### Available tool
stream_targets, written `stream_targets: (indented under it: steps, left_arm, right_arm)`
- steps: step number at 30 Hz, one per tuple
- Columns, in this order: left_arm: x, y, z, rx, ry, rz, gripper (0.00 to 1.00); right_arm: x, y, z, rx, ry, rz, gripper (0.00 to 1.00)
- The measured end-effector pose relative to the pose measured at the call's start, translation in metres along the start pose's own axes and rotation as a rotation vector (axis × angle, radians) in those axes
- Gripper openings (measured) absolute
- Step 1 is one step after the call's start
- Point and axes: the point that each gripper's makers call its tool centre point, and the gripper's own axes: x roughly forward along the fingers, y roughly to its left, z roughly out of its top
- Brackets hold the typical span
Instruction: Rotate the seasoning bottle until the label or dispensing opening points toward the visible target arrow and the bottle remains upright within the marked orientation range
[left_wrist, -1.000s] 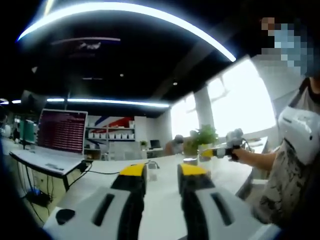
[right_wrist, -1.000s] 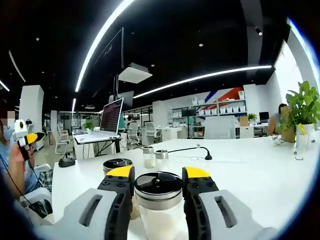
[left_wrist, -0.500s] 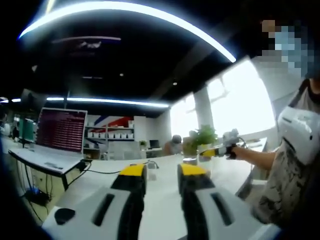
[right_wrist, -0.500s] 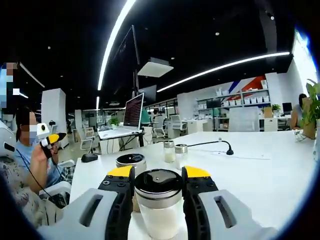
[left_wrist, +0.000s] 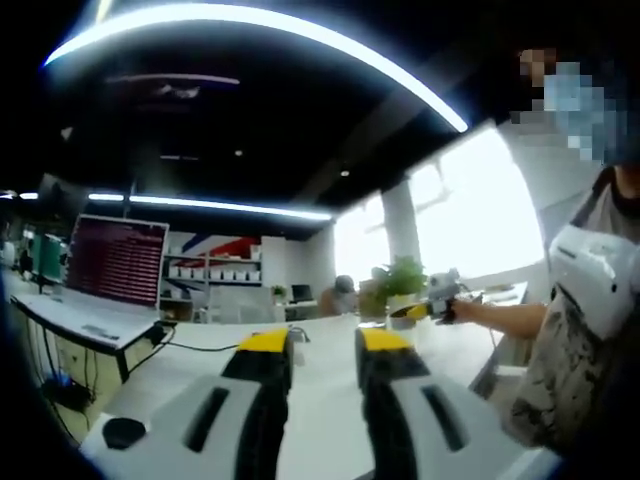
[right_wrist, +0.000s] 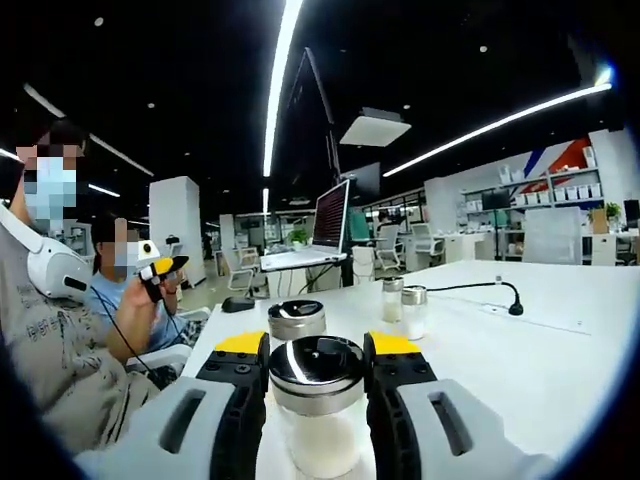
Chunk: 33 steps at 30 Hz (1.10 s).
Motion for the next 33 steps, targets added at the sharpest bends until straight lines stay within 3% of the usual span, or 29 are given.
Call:
stream_targets:
  steps: [4,9,10,11,12,13,14,18,21,25,29,33]
  left_arm:
    - [0.001,0.001,-0.003,-0.007,0.007,0.005,0.26]
    - [0.002,0.000,-0.003,-0.003,0.009,-0.002,0.26]
    - [0.002,0.000,-0.003,-0.003,0.008,-0.002,0.26]
    - [0.002,0.000,-0.003,-0.004,0.007,0.000,0.26]
    - [0.002,0.001,-0.002,-0.004,0.007,0.003,0.26]
    - [0.002,0.002,-0.002,-0.005,0.006,0.005,0.26]
    - [0.002,0.002,-0.003,-0.005,0.007,0.006,0.26]
    - [0.003,-0.001,-0.003,-0.002,0.009,0.002,0.26]
    - [0.003,-0.003,-0.004,0.000,0.011,-0.005,0.26]
    - [0.003,-0.002,-0.004,0.001,0.015,-0.001,0.26]
    - [0.003,0.001,-0.005,0.007,0.022,0.012,0.26]
    - [0.004,0.001,-0.006,0.009,0.028,0.009,0.26]
  right_arm:
    - [-0.001,0.001,-0.001,0.010,-0.006,0.063,0.37]
    - [0.000,0.005,-0.001,-0.016,0.000,0.069,0.38]
    - [-0.001,0.002,-0.005,-0.028,0.030,0.042,0.42]
    - [-0.002,0.001,-0.002,-0.012,0.016,0.015,0.50]
    - [-0.003,0.000,0.004,0.024,-0.017,-0.001,0.64]
    - [-0.005,0.000,0.014,0.062,-0.075,-0.016,0.72]
    - [-0.008,-0.005,0.020,0.092,-0.110,-0.075,0.76]
    - [-0.015,-0.007,0.019,0.024,-0.133,-0.211,0.73]
    - [-0.015,-0.004,-0.004,0.079,-0.050,-0.267,0.69]
    - [-0.016,-0.010,-0.012,0.110,-0.047,-0.368,0.66]
    - [-0.009,-0.016,-0.014,0.081,-0.032,-0.414,0.61]
    - [0.003,-0.013,-0.014,0.077,-0.026,-0.400,0.59]
